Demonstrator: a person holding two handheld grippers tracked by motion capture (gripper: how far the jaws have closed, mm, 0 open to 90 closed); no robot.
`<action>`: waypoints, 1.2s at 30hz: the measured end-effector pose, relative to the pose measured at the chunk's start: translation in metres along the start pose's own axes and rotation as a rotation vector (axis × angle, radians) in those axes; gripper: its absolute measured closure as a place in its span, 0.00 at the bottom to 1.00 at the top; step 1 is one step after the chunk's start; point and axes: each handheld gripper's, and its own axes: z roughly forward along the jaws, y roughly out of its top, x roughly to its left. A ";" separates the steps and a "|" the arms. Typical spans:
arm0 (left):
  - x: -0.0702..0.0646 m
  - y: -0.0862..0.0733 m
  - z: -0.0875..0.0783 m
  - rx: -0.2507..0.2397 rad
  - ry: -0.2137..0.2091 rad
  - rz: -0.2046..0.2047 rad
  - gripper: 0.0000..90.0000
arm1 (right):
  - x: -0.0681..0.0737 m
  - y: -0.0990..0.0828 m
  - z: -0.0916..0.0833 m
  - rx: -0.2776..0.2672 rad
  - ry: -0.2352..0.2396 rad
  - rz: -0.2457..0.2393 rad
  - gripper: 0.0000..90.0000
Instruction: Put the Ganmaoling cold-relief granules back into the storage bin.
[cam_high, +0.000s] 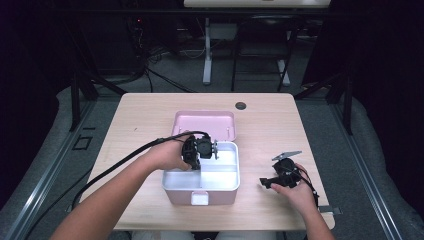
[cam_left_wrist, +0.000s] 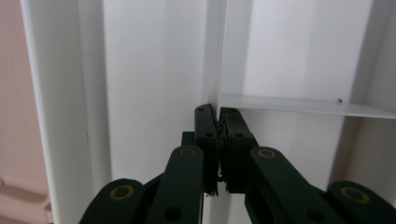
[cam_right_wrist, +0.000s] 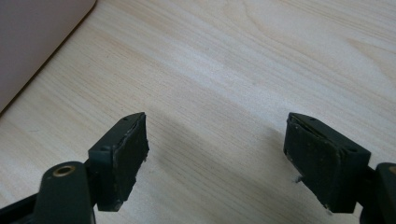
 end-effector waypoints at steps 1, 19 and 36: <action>0.000 0.000 0.000 0.004 0.001 0.001 0.95 | 0.000 0.000 0.000 0.000 0.000 0.001 0.24; 0.004 -0.045 -0.008 -0.066 0.006 -0.203 0.81 | 0.000 0.001 -0.002 -0.018 -0.004 0.010 0.24; 0.004 -0.078 0.000 -0.226 -0.014 -0.356 0.73 | 0.000 0.021 -0.016 -0.085 -0.001 0.066 0.24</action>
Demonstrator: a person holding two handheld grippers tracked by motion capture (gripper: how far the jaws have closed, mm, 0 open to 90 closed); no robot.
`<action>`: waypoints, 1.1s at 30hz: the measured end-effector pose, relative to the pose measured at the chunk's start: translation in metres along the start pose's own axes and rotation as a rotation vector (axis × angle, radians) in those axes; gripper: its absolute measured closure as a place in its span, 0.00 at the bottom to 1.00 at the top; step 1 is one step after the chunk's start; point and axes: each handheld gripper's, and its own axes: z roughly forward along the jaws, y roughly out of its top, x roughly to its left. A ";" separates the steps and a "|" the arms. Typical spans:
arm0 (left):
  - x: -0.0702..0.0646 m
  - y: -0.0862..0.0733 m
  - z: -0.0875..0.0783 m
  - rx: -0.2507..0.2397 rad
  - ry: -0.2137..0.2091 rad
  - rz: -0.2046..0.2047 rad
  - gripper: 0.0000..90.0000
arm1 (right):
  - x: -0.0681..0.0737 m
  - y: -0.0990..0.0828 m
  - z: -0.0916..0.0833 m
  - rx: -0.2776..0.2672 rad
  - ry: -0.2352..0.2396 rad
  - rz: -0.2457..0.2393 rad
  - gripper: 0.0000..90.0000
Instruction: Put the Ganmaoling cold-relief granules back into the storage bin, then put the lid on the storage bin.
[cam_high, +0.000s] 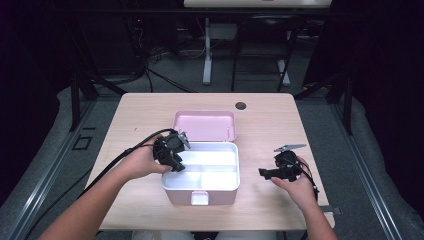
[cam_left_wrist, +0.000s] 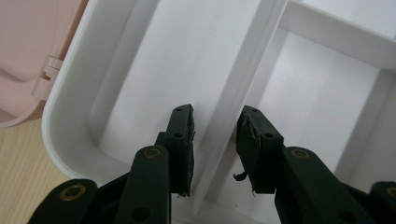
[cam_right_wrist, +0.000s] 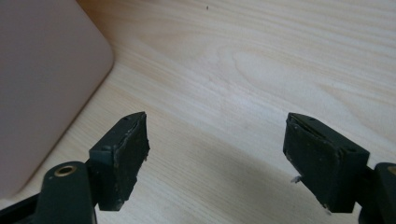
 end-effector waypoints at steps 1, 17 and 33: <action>0.000 -0.002 0.000 -0.010 -0.003 -0.005 0.73 | 0.001 0.005 -0.002 -0.012 0.002 0.006 0.25; -0.008 -0.006 -0.001 -0.036 0.014 0.032 0.85 | 0.017 0.052 -0.017 -0.121 0.006 -0.041 0.44; -0.011 -0.009 0.000 -0.059 0.039 0.047 0.86 | 0.028 0.098 -0.011 -0.149 0.006 -0.019 0.59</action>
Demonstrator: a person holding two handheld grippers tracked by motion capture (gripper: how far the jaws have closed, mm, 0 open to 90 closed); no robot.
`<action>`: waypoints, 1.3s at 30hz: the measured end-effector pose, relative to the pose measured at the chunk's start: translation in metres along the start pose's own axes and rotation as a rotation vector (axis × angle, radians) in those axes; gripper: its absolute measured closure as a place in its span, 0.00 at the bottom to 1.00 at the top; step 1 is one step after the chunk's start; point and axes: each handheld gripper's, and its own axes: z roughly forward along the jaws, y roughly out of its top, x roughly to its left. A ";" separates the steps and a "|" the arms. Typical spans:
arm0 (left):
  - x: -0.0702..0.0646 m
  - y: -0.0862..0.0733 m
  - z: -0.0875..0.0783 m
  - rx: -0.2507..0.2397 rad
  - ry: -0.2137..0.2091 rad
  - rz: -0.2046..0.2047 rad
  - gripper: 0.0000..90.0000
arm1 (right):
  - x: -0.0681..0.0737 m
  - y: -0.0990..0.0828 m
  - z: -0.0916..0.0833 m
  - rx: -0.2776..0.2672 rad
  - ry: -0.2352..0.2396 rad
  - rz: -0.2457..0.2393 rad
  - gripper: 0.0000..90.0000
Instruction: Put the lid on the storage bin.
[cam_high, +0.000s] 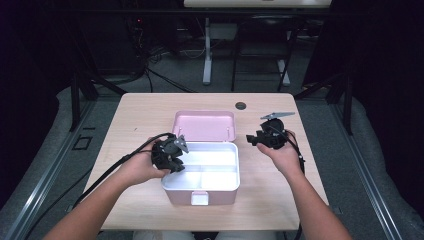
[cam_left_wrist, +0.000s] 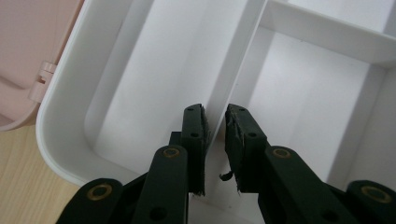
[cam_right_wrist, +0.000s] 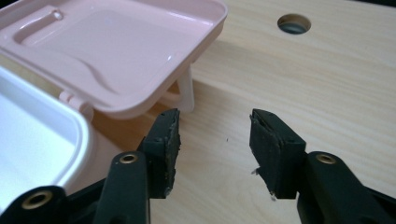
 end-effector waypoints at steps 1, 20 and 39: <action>0.000 0.000 0.000 -0.003 0.001 -0.002 0.86 | 0.001 0.003 0.002 -0.004 -0.007 -0.002 0.60; 0.000 -0.001 0.000 -0.010 0.002 0.011 0.86 | 0.000 0.036 0.044 -0.002 0.022 0.082 0.65; -0.002 -0.001 0.000 -0.012 0.013 0.017 0.86 | 0.002 0.053 0.099 0.060 -0.026 0.188 0.65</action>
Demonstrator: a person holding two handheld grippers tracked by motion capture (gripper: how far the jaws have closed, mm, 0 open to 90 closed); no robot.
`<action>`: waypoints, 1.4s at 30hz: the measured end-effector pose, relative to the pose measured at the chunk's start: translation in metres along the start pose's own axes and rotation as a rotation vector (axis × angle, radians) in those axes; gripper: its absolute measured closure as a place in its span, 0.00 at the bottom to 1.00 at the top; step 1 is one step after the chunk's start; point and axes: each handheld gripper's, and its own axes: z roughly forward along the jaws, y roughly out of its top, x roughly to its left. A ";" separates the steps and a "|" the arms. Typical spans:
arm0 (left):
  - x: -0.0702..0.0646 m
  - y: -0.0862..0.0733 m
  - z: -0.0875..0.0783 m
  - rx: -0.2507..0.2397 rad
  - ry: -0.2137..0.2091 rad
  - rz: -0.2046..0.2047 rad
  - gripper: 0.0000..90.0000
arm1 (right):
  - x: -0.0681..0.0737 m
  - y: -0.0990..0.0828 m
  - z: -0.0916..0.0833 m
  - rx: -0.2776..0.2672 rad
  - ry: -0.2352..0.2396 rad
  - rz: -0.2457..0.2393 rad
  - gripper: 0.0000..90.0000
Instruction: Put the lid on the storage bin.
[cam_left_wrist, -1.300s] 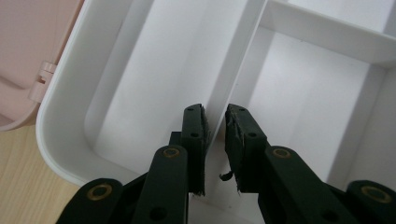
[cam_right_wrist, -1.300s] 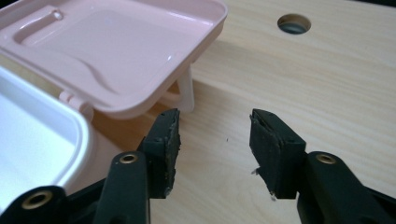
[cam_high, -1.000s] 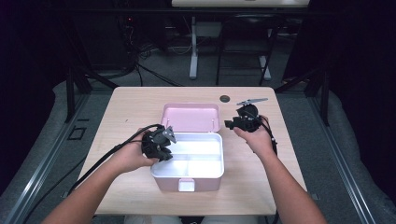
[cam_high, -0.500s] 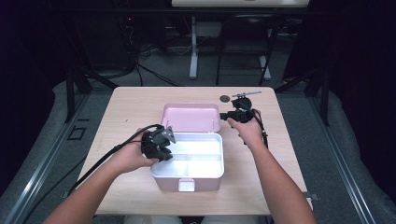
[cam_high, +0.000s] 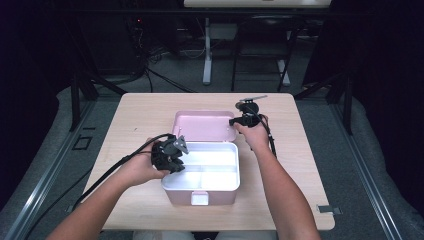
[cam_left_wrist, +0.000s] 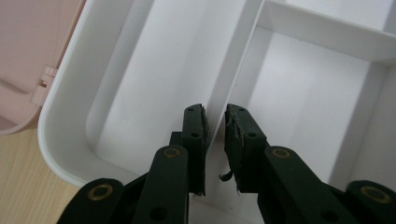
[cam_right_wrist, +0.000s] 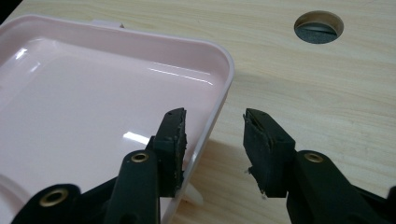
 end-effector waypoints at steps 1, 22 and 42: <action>0.000 0.000 0.000 0.000 0.001 0.001 0.86 | 0.001 0.001 0.002 0.007 -0.004 0.001 0.66; 0.000 0.000 0.000 0.000 0.000 0.006 0.86 | 0.006 0.005 0.002 0.026 -0.005 0.086 0.85; 0.000 0.000 0.000 0.000 0.004 0.008 0.86 | 0.012 0.010 -0.012 -0.020 -0.015 0.093 0.90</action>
